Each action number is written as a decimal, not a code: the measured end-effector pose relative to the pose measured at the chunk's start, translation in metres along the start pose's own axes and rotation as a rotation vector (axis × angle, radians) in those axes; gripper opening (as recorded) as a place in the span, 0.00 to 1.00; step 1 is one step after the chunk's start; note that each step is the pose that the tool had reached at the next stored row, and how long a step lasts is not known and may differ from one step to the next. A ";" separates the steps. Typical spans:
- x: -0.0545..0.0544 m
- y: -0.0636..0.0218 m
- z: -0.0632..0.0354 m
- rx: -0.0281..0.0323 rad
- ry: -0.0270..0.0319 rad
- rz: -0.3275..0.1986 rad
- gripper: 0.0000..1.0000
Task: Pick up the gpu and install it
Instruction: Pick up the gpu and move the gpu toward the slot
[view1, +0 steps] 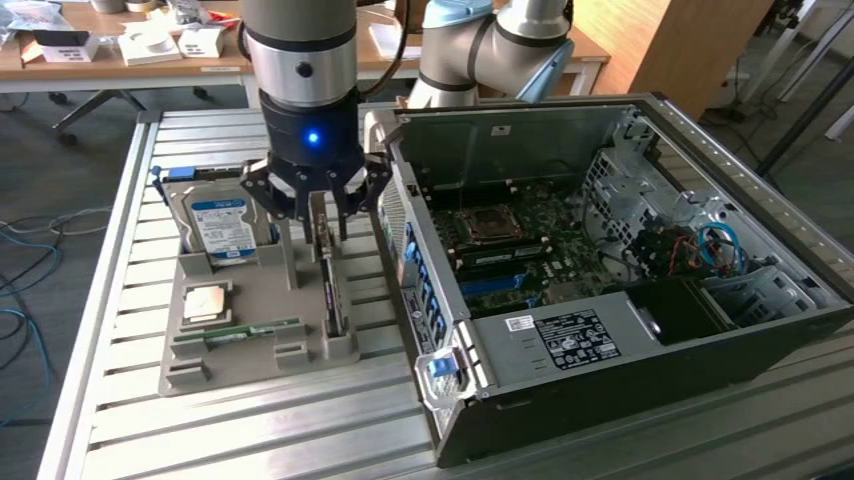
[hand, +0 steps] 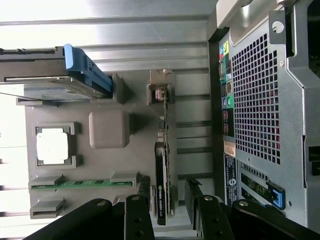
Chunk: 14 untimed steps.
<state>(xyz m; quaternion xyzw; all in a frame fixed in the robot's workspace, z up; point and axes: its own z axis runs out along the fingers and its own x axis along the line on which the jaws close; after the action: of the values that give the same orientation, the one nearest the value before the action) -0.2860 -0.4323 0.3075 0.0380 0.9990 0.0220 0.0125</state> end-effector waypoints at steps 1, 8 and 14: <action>0.000 0.0000 0.0008 0.0000 0.0000 0.000 0.42; 0.000 -0.0003 0.0058 0.0001 0.0001 0.000 0.42; 0.000 -0.0003 0.0065 0.0000 0.0001 0.000 0.42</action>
<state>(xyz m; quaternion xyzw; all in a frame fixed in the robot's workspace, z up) -0.2860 -0.4323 0.3010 0.0380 0.9990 0.0220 0.0125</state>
